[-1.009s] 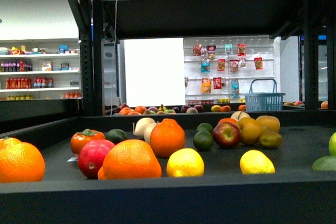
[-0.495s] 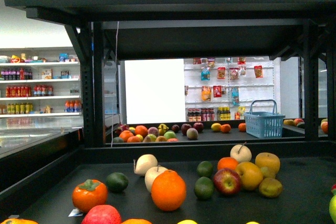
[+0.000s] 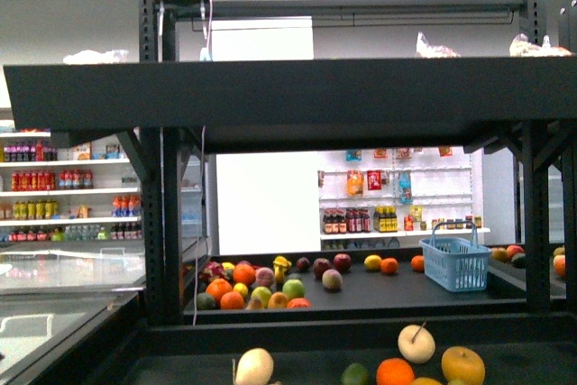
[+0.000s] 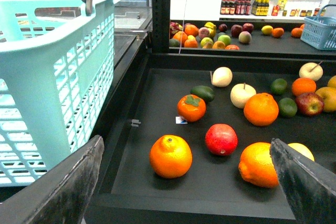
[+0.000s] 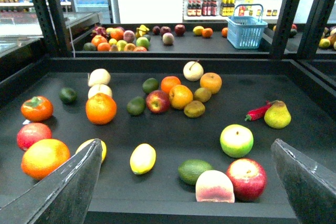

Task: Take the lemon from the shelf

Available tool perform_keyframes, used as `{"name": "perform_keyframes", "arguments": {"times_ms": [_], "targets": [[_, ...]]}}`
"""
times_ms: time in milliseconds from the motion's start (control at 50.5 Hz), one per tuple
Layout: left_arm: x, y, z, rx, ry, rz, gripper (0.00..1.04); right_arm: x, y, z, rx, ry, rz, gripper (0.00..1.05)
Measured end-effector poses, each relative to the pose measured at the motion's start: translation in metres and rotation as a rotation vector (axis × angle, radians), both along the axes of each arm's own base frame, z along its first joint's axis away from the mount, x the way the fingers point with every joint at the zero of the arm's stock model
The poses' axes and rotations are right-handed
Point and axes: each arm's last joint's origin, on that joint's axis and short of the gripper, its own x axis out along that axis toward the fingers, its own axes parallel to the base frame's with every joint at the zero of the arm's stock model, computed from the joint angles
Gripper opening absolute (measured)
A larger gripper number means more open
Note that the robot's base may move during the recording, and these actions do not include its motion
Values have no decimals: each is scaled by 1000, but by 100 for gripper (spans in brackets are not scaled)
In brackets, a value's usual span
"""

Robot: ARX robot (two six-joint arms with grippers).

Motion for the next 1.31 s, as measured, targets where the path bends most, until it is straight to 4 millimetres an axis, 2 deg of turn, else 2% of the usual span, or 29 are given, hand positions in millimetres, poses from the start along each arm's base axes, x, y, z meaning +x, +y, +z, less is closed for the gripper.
{"name": "perform_keyframes", "arguments": {"times_ms": [515,633,732,910,950,1029,1148,1306], "targets": [[0,0,0,-5,2,-1,97,0,0,0,0,0,0,97],[6,3,1,-256,184,-27,97,0,0,0,0,0,1,97],[20,13,24,-490,210,-11,97,0,0,0,0,0,0,97],[55,38,76,-769,199,64,97,0,0,0,0,0,0,97],[65,46,88,-834,191,83,97,0,0,0,0,0,0,97],[95,74,117,-1018,147,169,97,0,0,0,0,0,0,97],[126,105,134,-1190,125,262,97,0,0,0,0,0,0,97],[167,138,141,-1308,131,362,97,0,0,0,0,0,0,97]]}}
